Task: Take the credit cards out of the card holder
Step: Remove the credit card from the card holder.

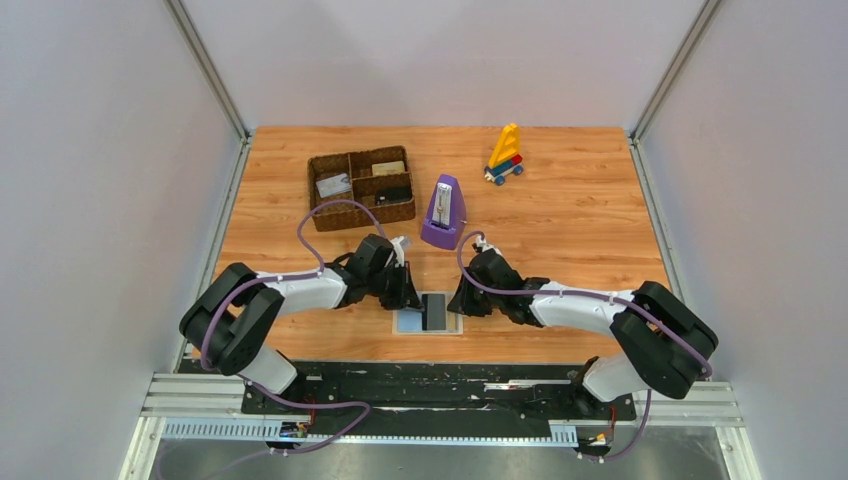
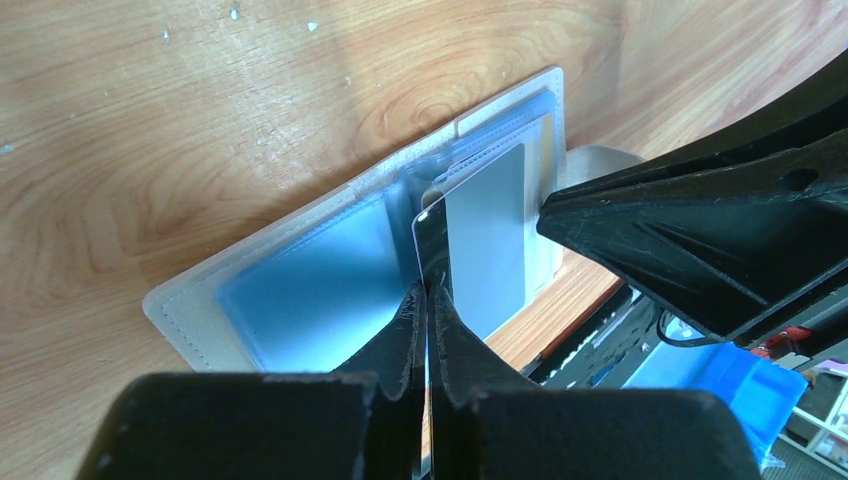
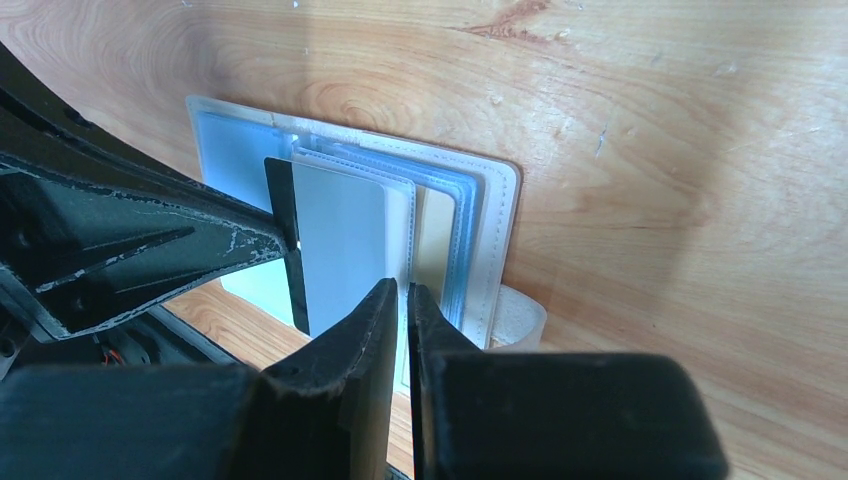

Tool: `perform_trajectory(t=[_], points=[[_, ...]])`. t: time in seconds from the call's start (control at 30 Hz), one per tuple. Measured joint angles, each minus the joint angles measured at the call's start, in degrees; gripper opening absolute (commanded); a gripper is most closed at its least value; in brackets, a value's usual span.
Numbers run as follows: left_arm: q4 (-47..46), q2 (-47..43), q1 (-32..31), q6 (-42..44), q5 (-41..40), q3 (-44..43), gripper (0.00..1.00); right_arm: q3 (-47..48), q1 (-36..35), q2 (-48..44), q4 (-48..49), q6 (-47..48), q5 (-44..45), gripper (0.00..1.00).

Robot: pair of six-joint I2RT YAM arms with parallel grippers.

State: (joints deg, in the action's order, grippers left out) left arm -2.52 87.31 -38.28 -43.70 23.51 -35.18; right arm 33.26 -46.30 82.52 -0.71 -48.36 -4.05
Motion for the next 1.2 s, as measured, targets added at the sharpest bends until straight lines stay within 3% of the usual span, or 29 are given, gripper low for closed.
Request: perform_trajectory(t=[0.3, 0.93, 1.1, 1.2], points=[[3.65, -1.33, 0.00, 0.81, -1.84, -0.31, 0.00, 0.04, 0.42, 0.00, -0.33, 0.07, -0.42, 0.11], [4.00, -1.38, 0.00, 0.52, -1.44, -0.66, 0.03, 4.02, 0.63, -0.35, -3.52, 1.60, -5.81, 0.23], [4.00, -1.38, 0.00, 0.31, -1.49, -0.66, 0.10, 4.31, 0.63, 2.95, -2.84, 1.51, -6.67, 0.23], [4.02, -1.38, 0.00, 0.24, -1.95, -0.63, 0.21, 4.33, 0.66, 4.24, -1.49, 1.31, -7.21, 0.21]])
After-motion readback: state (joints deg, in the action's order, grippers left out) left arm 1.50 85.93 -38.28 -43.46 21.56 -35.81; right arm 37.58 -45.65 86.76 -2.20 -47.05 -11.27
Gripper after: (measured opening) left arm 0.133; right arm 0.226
